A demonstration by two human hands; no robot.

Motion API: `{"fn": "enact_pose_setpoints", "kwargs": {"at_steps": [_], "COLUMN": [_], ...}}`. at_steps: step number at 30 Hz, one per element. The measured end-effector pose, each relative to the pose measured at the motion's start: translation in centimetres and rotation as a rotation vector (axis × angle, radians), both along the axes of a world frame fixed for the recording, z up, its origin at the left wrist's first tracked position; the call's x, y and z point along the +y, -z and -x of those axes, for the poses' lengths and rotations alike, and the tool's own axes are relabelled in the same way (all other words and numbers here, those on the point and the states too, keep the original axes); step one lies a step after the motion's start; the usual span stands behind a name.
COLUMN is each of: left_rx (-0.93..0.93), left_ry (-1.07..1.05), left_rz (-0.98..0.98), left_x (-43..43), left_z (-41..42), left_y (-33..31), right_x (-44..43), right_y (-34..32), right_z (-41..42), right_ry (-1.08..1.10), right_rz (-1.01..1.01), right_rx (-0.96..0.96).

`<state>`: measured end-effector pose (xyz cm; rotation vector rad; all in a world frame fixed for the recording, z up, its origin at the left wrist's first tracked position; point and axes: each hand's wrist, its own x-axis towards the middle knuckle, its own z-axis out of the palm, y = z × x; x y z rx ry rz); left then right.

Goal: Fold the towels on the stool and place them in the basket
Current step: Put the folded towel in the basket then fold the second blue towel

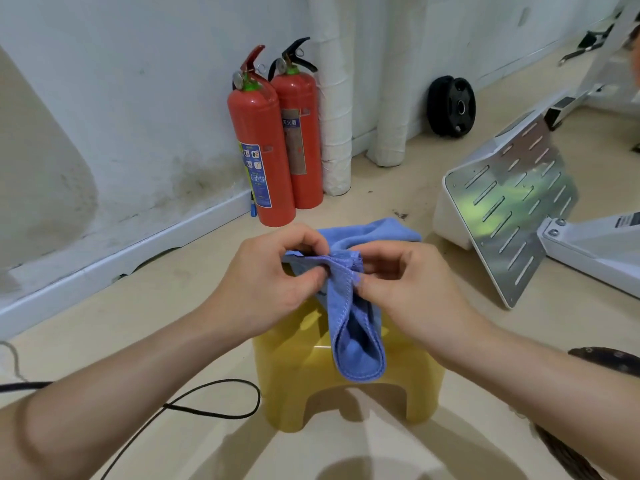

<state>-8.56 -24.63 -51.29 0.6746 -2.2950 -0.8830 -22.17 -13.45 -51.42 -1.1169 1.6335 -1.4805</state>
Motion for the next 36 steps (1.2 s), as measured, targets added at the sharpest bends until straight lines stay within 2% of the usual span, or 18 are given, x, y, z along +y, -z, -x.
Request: {"fn": "enact_pose_setpoints", "kwargs": {"at_steps": [6, 12, 16, 19, 21, 23, 26, 29, 31, 33, 36], "left_rx": [0.010, -0.029, -0.040, -0.032, -0.010, 0.016, 0.041, 0.085, 0.143, 0.223, 0.349], "left_ry": [0.030, 0.129, 0.165, 0.181, 0.149, 0.095, 0.015, -0.023, -0.002, 0.049, 0.202], "left_rz": [0.033, 0.248, 0.270, 0.149, 0.039, -0.022, -0.087, -0.067, -0.085, -0.123, -0.269], "left_x": [0.2, -0.3, -0.4, -0.4, -0.6, -0.8, -0.6, 0.1, 0.6, 0.7, 0.1], "left_z": [-0.1, 0.0, 0.6, 1.1, 1.5, 1.9, 2.8, 3.7, 4.0, 3.8, 3.3], "left_y": [-0.5, -1.3, -2.1, -2.5, -2.6, -2.7, -3.2, -4.3, -5.4, -6.8, -9.5], "right_x": [0.3, 0.3, 0.0, 0.1, 0.3, 0.5, 0.4, -0.4, -0.7, -0.8, -1.0], "right_y": [-0.2, -0.7, -1.3, -1.7, -2.3, -3.0, -3.7, -5.5, -7.5, -10.0, -14.0], "right_z": [-0.4, -0.3, 0.0, 0.0, 0.1, 0.4, 0.9, 1.3, 1.8, 2.5, 3.3], "right_ry": [0.019, 0.019, 0.059, 0.041, -0.011, -0.055, 0.015, 0.129, 0.129, 0.033, -0.220], "right_rz": [0.032, 0.072, 0.130, 0.159, 0.162, 0.090, -0.045, -0.026, -0.014, 0.011, 0.041], "right_rx": [0.142, 0.270, 0.366, 0.404, 0.342, 0.344, 0.635, 0.886, 0.966, 0.943, 0.708]}}
